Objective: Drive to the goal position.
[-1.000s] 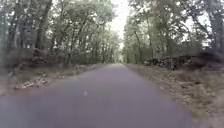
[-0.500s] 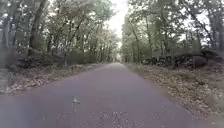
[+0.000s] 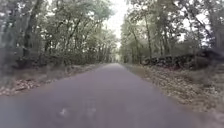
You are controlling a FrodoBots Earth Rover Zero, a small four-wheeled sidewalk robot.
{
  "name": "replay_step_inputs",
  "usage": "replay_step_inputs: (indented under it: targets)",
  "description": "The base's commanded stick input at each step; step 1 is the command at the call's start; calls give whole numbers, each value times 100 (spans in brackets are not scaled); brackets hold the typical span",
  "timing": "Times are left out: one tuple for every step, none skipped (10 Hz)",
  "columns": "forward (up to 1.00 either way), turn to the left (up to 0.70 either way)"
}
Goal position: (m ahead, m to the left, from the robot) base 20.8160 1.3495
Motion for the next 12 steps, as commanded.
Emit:
replay_step_inputs:
  targets:
    - [70, -14]
    - [70, -14]
    - [70, -9]
    - [70, 0]
    - [70, 0]
    - [70, 0]
    - [70, 0]
    - [70, -4]
    - [70, -14]
    - [70, -14]
    - [70, -5]
    - [70, -2]
